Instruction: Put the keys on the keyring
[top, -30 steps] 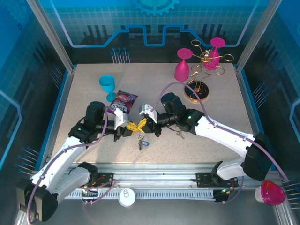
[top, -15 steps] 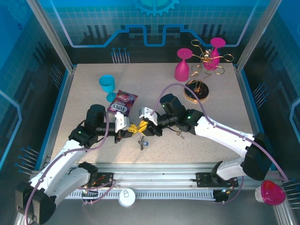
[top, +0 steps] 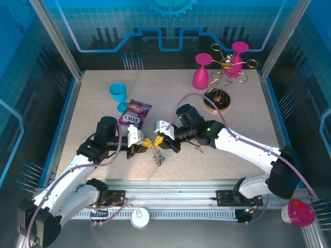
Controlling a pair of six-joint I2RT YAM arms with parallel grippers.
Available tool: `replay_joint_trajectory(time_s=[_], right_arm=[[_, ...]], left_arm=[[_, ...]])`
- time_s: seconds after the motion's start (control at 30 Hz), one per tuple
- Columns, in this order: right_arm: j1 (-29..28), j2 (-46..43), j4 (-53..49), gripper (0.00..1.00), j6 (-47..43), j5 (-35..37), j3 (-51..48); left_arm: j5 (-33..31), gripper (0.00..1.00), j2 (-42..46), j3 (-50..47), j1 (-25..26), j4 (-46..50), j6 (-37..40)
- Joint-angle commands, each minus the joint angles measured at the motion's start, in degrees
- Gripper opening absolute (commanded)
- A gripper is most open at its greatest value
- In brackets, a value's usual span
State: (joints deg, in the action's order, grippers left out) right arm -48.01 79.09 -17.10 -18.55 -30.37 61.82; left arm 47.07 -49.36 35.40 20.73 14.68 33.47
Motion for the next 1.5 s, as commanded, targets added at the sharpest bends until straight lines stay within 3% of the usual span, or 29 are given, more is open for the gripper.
replay_joint_trajectory(time_s=[0.0, 0.1, 0.2, 0.33, 0.6, 0.8, 0.9, 1.03, 1.2, 1.47], right_arm=[[-0.42, -0.67, -1.35, 0.0, -0.8, -0.74, 1.98], [-0.59, -0.38, -1.09, 0.0, -0.33, -1.29, 2.29], [-0.77, -0.27, -0.49, 0.0, 0.17, -1.95, 2.58], [-1.18, 0.0, -0.28, 0.0, 0.68, -2.31, 3.03], [-2.09, 1.33, -1.57, 0.0, 0.44, -2.09, 4.58], [-2.06, 1.53, -1.74, 0.0, 1.07, -1.17, 5.22], [-0.56, -2.16, 3.39, 0.27, 4.6, 0.29, 2.01], [2.82, -8.74, 12.12, 0.36, 8.65, 1.54, -5.54], [3.2, -12.08, 15.37, 0.35, 6.65, 3.43, -10.9], [2.04, -7.5, 15.84, 0.27, 7.65, -0.18, -8.32]], left_arm=[[0.3, 0.0, 1.08, -0.4, 0.27, -2.02, 1.55], [0.81, 0.0, 0.73, -0.33, 0.27, -2.43, 0.53], [0.95, 0.19, 0.15, -0.42, 0.34, -2.44, -0.38], [0.9, 0.24, -0.47, -0.33, 0.63, -2.42, -0.51], [1.4, 0.17, -0.9, 0.11, 0.8, -1.76, -0.43], [1.62, 0.0, -1.04, 0.56, 0.89, -1.33, 0.01], [1.78, 0.0, -0.83, 0.73, 0.88, -1.39, 0.1], [2.12, 0.0, -0.28, -0.09, 0.89, -4.61, -2.13], [3.49, 0.0, 0.1, -1.96, 0.88, -11.14, -6.55], [5.97, 0.0, -0.02, -3.36, 0.89, -17.16, -11.3]])
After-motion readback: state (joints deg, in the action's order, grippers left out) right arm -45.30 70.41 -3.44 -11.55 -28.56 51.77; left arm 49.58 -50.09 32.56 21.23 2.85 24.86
